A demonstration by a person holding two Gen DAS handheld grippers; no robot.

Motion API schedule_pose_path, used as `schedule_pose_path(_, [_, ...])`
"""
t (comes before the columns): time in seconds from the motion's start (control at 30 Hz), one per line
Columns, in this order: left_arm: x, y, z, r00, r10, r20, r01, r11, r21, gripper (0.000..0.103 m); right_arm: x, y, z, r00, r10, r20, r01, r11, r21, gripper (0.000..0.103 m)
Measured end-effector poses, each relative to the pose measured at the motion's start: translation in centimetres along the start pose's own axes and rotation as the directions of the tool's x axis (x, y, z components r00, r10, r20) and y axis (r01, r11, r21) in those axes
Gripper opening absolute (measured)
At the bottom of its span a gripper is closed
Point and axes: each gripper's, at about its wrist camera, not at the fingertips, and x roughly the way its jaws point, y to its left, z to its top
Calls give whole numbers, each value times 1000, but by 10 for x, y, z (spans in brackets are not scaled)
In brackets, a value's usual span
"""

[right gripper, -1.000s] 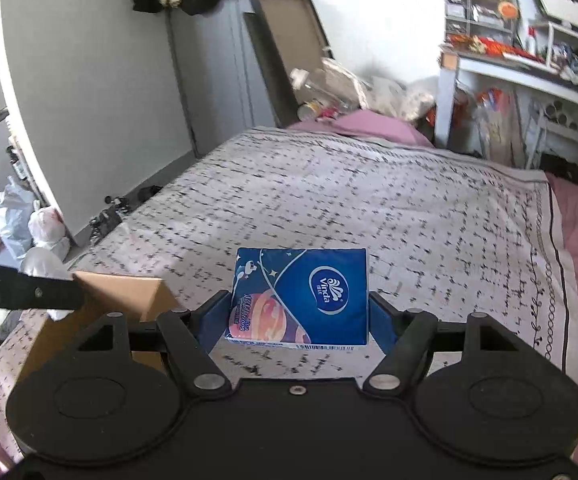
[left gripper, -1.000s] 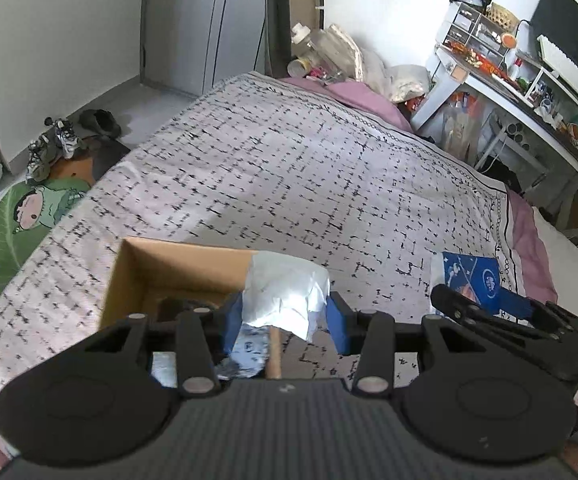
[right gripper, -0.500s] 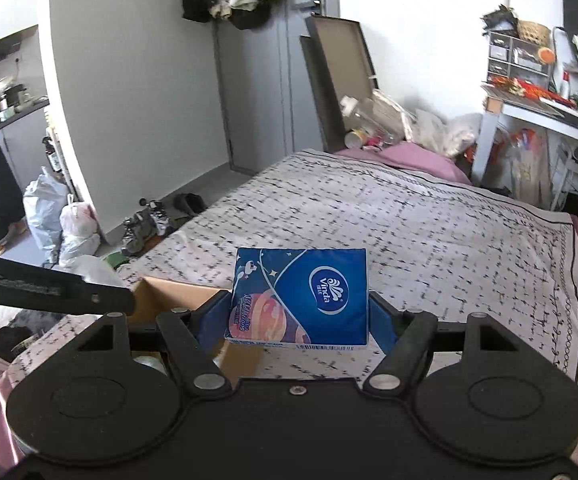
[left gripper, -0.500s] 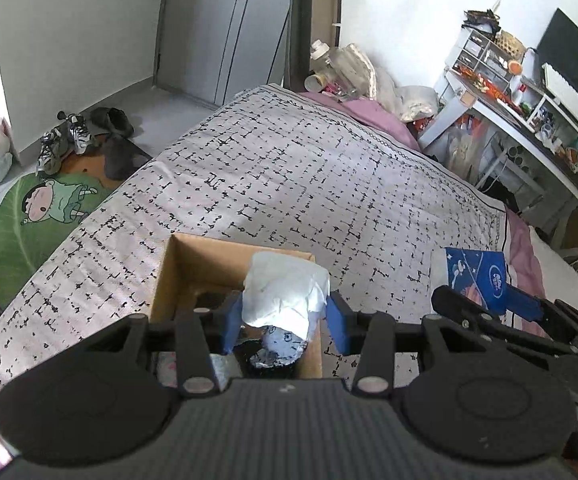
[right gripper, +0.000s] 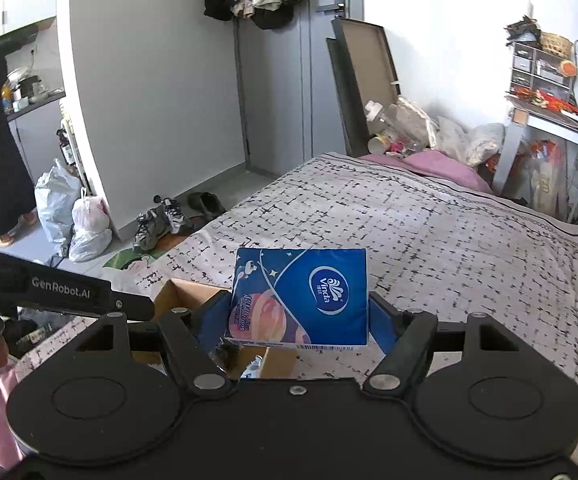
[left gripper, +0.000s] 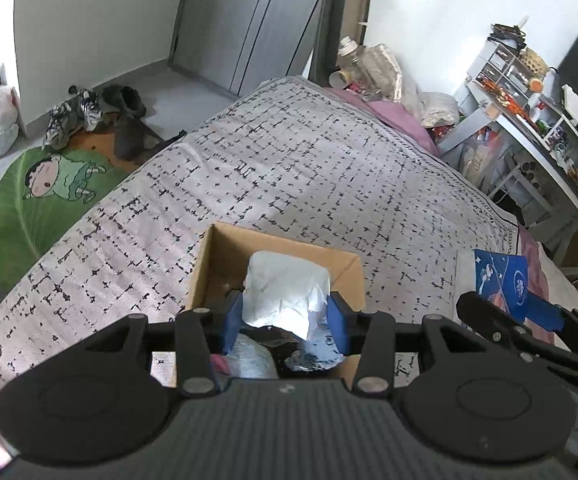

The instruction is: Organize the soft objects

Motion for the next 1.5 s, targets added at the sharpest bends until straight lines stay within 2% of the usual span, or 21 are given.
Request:
schedule_pose_path(0.13, [15,12,1,1000,2,-15,-2,1000,-14,44,20,5,-2,999,11,-48,-12,1000,-14,70])
schedule_pose_path(0.3, [35,22,3,999,13,-37,-14,1000,-19,45,33,17,-2,997,32,-67,-35,999,-35,70])
schedule_pose_path(0.47, [50,31,9,997,34,-73,-37,999,-35,52,53,23,-1,994,46,-97,-49,998,-36,70])
schedule_pose_path(0.67, [57,38,14,995,35,-89,-40,998,-52,54,62,28,0,991,78,-113,-81,997,-21,74])
schedule_pose_path(0.77, [56,39,17,996,35,-86,-40,998,-55,54,67,31,0,988,78,-130,-82,996,-27,84])
schedule_pose_path(1.03, [43,34,19,996,37,-81,-41,998,-46,55,54,10,8,995,37,-93,-32,998,52,85])
schedule_pose_path(1.17, [33,29,14,996,43,-79,-46,998,-42,64,45,1,5,996,35,-88,-27,996,82,85])
schedule_pose_path(1.4, [11,17,3,996,51,-72,-53,998,-22,69,26,-4,-3,995,39,-95,-31,996,87,85])
schedule_pose_path(1.5, [-1,11,-2,997,54,-59,-55,998,-15,74,17,-9,-6,994,40,-100,-30,995,100,85])
